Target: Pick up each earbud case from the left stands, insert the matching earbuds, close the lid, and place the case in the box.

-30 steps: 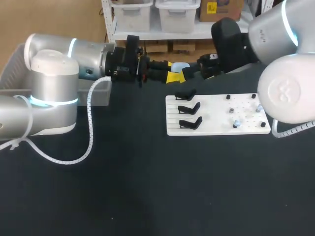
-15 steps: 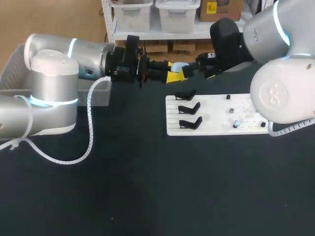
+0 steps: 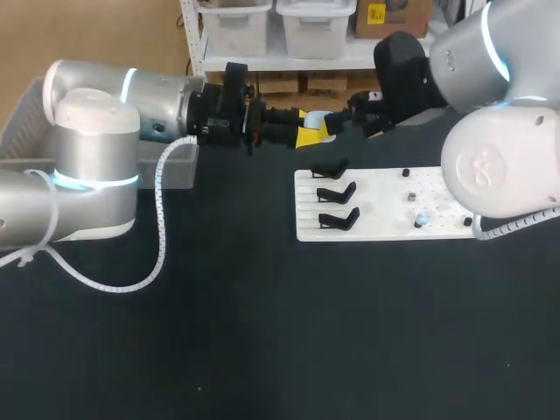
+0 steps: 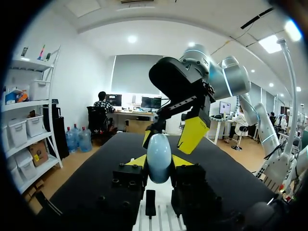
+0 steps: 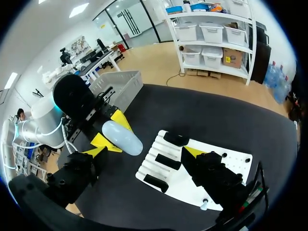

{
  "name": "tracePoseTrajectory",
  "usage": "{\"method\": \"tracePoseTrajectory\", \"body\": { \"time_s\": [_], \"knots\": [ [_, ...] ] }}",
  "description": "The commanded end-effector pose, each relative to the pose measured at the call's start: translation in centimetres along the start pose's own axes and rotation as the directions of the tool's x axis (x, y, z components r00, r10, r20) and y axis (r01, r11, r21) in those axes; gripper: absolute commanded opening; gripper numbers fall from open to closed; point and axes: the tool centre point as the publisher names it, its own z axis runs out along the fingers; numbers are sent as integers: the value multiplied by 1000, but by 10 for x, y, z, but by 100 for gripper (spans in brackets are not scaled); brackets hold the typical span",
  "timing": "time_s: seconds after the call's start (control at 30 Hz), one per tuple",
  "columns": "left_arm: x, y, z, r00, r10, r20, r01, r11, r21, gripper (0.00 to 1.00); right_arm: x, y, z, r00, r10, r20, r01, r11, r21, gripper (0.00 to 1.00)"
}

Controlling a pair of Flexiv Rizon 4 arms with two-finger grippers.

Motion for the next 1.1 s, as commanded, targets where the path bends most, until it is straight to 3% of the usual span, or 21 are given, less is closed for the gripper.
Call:
{"method": "tracePoseTrajectory", "body": {
  "time_s": [0.03,0.7,0.97,1.1],
  "knots": [
    [0,0,0,1000,0,-1,0,1000,0,0,-3,0,1,1000,3,-3,-3,1000,6,100],
    [0,0,0,1000,0,-1,0,1000,0,0,-16,-5,-1,1000,13,9,-13,999,36,100],
    [0,0,0,1000,0,-1,0,1000,0,0,-28,-1,-28,996,-41,79,36,997,64,100],
    [0,0,0,1000,0,-1,0,1000,0,0,-28,-2,-48,992,-102,78,91,986,138,100]
  ]
}}
